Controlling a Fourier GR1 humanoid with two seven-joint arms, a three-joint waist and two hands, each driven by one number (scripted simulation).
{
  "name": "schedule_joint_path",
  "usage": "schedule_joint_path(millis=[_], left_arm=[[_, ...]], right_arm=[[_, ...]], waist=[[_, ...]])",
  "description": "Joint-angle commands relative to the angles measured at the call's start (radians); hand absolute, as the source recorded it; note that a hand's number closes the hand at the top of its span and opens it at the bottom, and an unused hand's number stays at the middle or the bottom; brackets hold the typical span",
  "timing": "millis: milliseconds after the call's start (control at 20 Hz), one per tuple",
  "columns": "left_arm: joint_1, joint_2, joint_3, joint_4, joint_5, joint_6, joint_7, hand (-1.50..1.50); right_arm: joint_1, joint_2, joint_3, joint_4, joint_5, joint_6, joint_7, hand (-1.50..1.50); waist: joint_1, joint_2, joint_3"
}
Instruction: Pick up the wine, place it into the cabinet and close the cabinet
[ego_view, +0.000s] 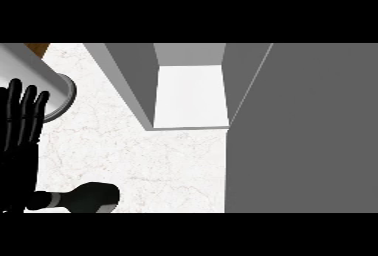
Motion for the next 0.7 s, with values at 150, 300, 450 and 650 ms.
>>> schedule_joint_path(millis=[150, 300, 450, 650], left_arm=[[0.017, -0.091, -0.032, -0.034, -0.274, 0.304, 0.112, -1.5], [0.025, -0.092, 0.011, -0.034, -0.148, 0.517, 0.156, -1.5], [0.013, -0.093, -0.089, -0.097, -0.232, 0.708, 0.25, -1.5], [0.023, -0.093, -0.3, -0.176, -0.431, 0.903, 0.381, -1.5]], right_arm=[[0.099, 0.006, 0.012, -0.054, 0.002, 0.013, -0.017, -1.5], [0.11, 0.006, 0.15, -0.061, -0.132, 0.147, 0.049, -1.5], [0.141, -0.006, 0.193, -0.114, -0.191, 0.192, 0.083, -1.5], [0.135, -0.042, 0.164, -0.183, -0.264, 0.203, 0.168, -1.5]], waist=[[0.021, -0.019, 0.018], [0.06, -0.02, 0.014], [0.029, -0.025, 0.018], [0.027, -0.022, 0.019]])
